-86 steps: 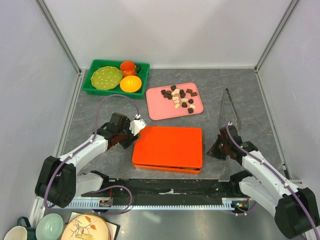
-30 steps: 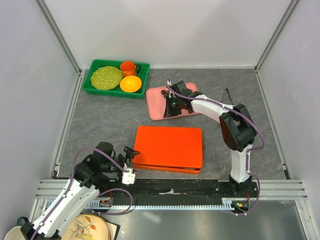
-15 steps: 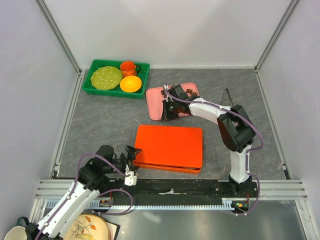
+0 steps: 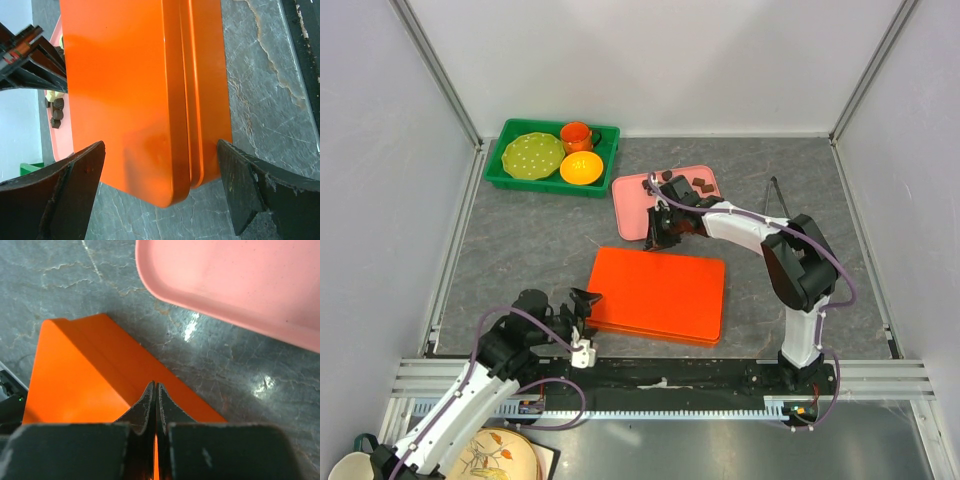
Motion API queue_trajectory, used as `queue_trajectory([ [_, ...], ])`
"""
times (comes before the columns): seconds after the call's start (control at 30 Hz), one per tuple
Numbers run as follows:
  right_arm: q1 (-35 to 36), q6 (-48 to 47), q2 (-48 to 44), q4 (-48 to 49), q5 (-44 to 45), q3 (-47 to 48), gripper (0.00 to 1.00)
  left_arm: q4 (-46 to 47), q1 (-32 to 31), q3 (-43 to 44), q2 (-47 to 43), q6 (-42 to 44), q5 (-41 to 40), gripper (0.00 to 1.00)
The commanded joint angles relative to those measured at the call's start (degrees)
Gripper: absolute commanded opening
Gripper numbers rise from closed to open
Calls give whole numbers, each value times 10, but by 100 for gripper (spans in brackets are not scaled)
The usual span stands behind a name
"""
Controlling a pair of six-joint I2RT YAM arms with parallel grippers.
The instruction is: Pack the chocolate
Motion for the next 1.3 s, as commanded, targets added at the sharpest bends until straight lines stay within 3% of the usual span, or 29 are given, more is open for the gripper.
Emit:
queue_trajectory([
  [0.0,8,-16,-47,4,-15,-13,0,40,-1,7,14,2,-24,99],
  [0.6,10,-12,49,13,1,96,0,35,-1,18,21,-12,-44,99],
  [1.27,29,-3,15,47,-23,33,0,25,-1,19,14,-14,-53,99],
])
